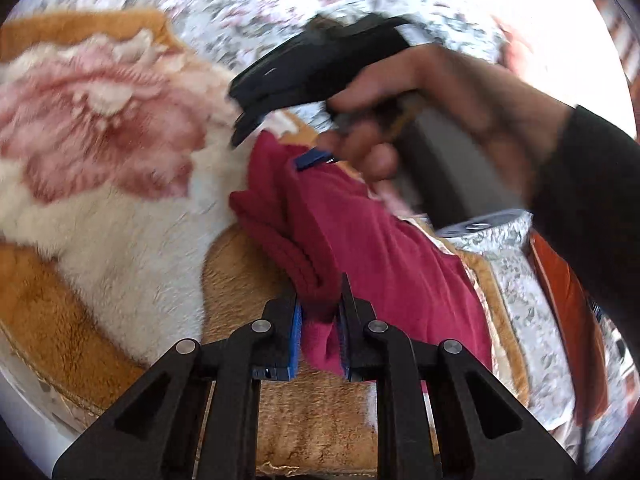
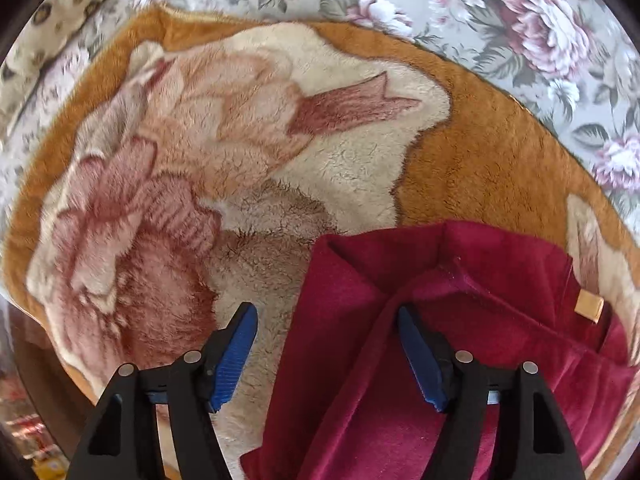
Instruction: Fold small clothes
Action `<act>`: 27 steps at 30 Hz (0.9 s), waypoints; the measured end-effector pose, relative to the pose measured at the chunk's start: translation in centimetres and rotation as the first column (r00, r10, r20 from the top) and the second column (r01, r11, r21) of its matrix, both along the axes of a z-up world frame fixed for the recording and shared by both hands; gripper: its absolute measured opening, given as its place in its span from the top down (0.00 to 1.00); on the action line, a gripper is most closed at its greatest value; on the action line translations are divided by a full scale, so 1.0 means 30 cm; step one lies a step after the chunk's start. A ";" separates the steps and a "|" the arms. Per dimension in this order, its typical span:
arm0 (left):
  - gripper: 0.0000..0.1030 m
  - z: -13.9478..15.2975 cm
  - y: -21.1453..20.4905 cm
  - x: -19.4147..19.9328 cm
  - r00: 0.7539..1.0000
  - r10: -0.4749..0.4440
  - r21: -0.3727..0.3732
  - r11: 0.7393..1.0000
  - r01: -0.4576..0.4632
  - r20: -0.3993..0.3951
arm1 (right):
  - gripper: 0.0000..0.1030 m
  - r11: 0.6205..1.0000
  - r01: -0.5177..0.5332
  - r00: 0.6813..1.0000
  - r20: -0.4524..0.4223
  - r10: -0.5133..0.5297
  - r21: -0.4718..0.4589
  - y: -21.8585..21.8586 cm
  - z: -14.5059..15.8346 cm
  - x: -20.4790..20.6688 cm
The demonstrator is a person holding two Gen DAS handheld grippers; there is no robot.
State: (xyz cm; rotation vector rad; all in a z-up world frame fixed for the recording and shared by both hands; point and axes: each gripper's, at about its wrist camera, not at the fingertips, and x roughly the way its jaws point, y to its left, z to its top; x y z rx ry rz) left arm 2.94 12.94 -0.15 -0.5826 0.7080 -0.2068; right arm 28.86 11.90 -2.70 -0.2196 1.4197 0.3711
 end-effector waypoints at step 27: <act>0.93 0.301 -0.388 -0.107 0.938 -0.264 0.223 0.951 0.214 0.225 | 0.93 0.911 0.140 0.962 0.163 -0.218 0.388 -0.897 0.492 -0.160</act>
